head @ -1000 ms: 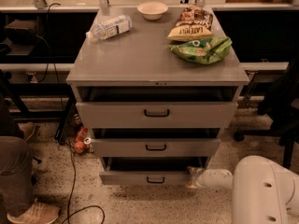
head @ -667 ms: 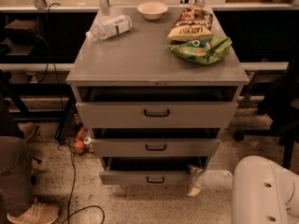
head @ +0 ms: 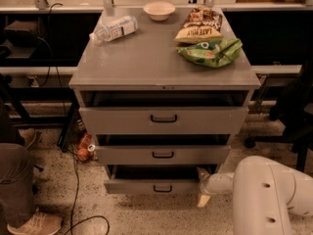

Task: Open bottom drawer

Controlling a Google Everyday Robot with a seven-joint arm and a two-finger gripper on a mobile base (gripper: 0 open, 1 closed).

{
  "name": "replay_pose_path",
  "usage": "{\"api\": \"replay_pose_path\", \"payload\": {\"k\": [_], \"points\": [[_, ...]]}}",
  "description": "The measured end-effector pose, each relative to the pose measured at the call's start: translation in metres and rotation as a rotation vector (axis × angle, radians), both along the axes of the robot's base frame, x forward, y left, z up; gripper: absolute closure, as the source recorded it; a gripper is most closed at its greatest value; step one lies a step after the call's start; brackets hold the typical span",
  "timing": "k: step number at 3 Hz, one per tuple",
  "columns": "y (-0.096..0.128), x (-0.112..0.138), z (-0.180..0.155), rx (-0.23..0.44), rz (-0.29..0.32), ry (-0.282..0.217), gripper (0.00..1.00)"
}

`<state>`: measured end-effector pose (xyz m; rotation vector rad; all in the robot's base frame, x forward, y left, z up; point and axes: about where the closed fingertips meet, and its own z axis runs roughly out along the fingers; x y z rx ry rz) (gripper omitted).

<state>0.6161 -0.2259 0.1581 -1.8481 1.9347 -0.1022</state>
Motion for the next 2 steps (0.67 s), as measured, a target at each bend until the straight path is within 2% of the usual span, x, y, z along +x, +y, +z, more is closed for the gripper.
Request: {"api": "replay_pose_path", "payload": {"k": [2], "points": [[0.0007, -0.0001, -0.0028, -0.036, 0.01, 0.083, 0.0]]}}
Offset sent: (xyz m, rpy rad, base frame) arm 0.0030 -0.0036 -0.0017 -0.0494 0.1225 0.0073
